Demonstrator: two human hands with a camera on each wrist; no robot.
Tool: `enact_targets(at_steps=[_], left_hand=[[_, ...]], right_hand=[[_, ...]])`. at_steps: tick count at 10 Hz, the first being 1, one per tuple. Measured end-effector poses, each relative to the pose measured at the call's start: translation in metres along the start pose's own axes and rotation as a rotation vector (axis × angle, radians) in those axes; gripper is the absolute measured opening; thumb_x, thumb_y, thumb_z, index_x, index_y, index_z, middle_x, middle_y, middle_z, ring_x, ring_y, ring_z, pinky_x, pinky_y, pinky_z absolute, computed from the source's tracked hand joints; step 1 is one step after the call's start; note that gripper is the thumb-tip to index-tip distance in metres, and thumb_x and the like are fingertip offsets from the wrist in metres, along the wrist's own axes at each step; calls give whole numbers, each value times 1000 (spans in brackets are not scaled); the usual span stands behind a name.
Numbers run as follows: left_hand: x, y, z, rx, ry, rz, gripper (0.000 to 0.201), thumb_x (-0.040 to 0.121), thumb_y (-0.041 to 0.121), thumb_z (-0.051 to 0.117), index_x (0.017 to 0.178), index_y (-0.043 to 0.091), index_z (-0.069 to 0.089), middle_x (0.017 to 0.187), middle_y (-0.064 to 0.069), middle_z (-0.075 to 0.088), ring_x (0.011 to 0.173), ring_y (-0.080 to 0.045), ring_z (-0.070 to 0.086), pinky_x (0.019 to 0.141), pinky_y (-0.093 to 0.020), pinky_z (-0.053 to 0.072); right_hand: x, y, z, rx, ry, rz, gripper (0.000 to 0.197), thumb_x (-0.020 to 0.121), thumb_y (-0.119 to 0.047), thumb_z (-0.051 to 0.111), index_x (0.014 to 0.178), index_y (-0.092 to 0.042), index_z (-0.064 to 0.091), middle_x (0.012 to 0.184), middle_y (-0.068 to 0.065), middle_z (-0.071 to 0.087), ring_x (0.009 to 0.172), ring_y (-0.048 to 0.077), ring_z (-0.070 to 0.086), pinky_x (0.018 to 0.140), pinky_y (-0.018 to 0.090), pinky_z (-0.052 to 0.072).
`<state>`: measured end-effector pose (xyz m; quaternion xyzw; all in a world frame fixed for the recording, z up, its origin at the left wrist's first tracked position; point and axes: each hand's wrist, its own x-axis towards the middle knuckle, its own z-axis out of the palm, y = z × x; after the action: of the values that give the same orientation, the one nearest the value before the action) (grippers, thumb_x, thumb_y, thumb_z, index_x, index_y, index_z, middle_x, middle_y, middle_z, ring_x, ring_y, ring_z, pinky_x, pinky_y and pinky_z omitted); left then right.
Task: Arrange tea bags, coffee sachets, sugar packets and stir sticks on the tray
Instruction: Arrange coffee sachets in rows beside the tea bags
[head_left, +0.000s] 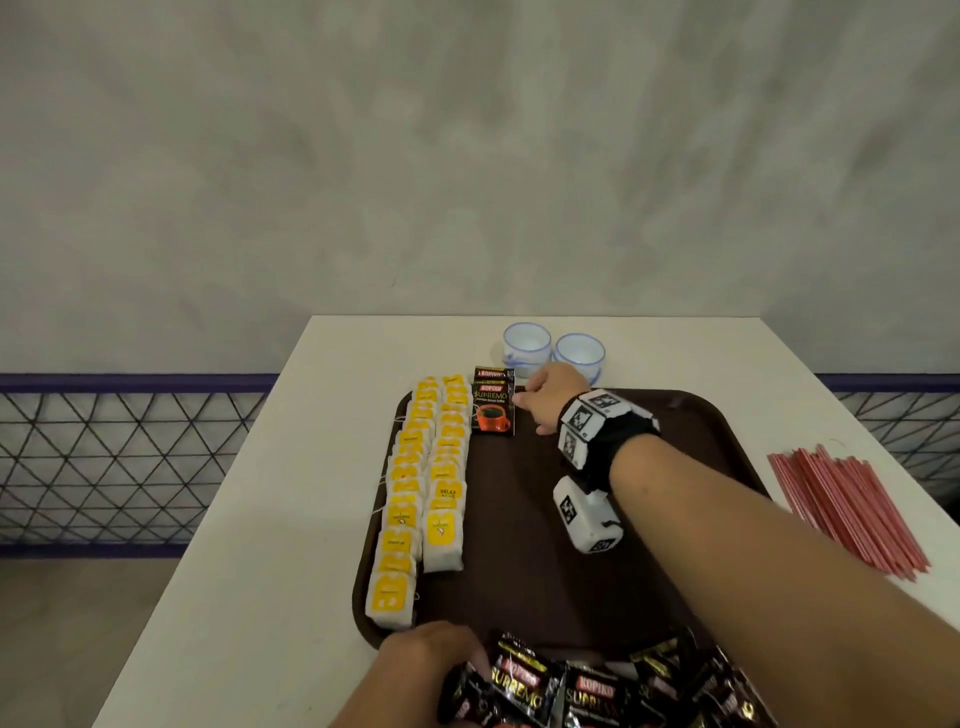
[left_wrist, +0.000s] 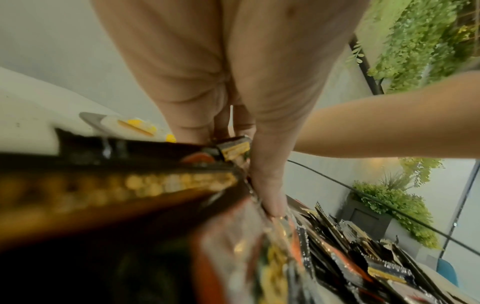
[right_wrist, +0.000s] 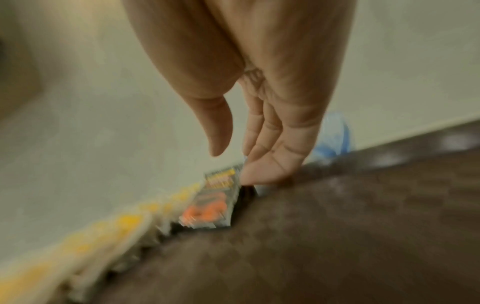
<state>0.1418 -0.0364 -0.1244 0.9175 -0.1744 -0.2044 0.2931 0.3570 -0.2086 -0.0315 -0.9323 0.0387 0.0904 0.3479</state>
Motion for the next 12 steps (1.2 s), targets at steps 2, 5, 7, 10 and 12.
enact_targets(at_steps=[2,5,7,10,12], left_hand=[[-38,57,-24,-72,127,38,28,70,36,73,78,39,47,84,22,50,77,7,49,72,-3,38],[-47,74,-27,-339,184,-116,33,68,10,77,80,24,50,83,4,66,71,-1,61,69,-24,53],[-66,83,-59,-619,370,13,35,70,3,79,72,25,51,94,3,71,90,-11,67,73,-33,56],[-62,106,-72,-871,416,115,37,61,19,80,87,20,54,100,-12,70,91,-34,66,81,-54,54],[-61,104,-73,-882,447,28,61,51,15,91,97,14,50,88,-10,74,85,-28,70,84,-54,53]], right_hand=[[-106,9,-37,-181,-293,-308,16,81,-29,72,90,-21,60,80,-4,62,66,8,56,62,18,44],[-236,59,-60,-180,-510,-317,25,84,-43,65,106,-35,58,92,-11,66,77,3,63,76,26,54],[-251,62,-47,391,-514,-119,37,85,-29,68,119,-28,52,108,-3,64,93,20,65,76,33,57],[-240,24,-35,698,-410,-235,16,92,-14,60,105,-7,58,85,10,69,69,21,64,49,29,50],[-233,18,-41,748,-426,-226,32,91,-5,60,120,-18,55,105,7,71,76,23,70,49,30,53]])
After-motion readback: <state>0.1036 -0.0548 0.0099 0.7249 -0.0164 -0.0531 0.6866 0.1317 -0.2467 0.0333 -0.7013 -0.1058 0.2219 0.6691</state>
